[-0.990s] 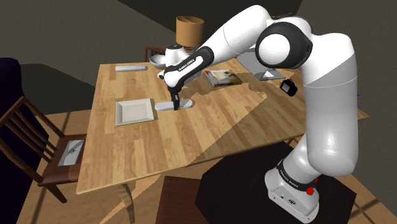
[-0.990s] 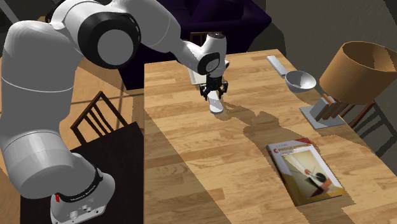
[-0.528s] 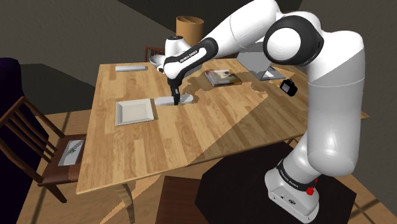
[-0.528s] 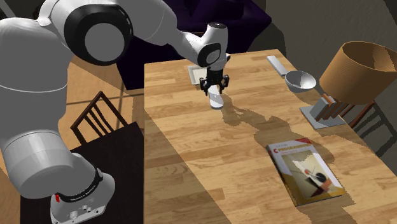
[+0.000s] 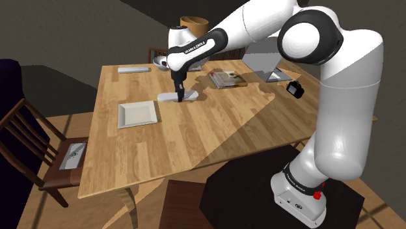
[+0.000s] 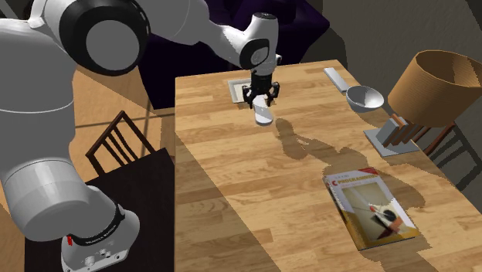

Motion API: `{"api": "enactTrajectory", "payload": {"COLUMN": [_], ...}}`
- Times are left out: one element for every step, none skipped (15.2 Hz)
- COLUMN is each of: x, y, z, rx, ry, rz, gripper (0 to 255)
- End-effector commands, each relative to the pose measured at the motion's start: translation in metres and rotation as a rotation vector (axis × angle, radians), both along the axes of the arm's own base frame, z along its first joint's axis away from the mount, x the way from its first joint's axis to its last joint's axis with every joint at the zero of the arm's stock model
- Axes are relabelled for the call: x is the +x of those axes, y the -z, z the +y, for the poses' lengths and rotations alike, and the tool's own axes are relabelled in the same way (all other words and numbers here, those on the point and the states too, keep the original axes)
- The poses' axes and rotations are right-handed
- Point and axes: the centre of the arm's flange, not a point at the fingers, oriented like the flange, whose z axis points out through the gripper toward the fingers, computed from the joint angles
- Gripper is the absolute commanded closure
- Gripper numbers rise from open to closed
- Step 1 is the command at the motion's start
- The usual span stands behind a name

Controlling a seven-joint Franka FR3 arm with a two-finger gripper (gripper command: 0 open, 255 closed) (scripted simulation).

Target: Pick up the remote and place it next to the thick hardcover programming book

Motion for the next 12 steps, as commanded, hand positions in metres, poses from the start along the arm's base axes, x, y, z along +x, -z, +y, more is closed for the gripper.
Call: {"api": "enactTrajectory", "payload": {"x": [0.000, -0.006, -0.012, -0.018, -0.024, -0.030, -0.035, -0.041, -0.047, -0.053, -0.059, -0.065], "y": [-0.009, -0.009, -0.009, -0.009, -0.009, -0.009, -0.009, -0.009, -0.009, -0.009, -0.009, -0.009], "z": [0.000, -0.012, -0.024, -0.036, -0.048, -0.059, -0.071, -0.083, -0.095, -0.107, -0.118, -0.130], "rx": [0.000, 0.000, 0.000, 0.000, 0.000, 0.000, 0.000, 0.000, 0.000, 0.000, 0.000, 0.000], "ry": [0.000, 0.000, 0.000, 0.000, 0.000, 0.000, 0.000, 0.000, 0.000, 0.000, 0.000, 0.000], "rz": [0.000, 0.000, 0.000, 0.000, 0.000, 0.000, 0.000, 0.000, 0.000, 0.000, 0.000, 0.000], "gripper": [255, 255, 255, 255, 255, 255, 255, 255, 255, 255, 255, 255]}}
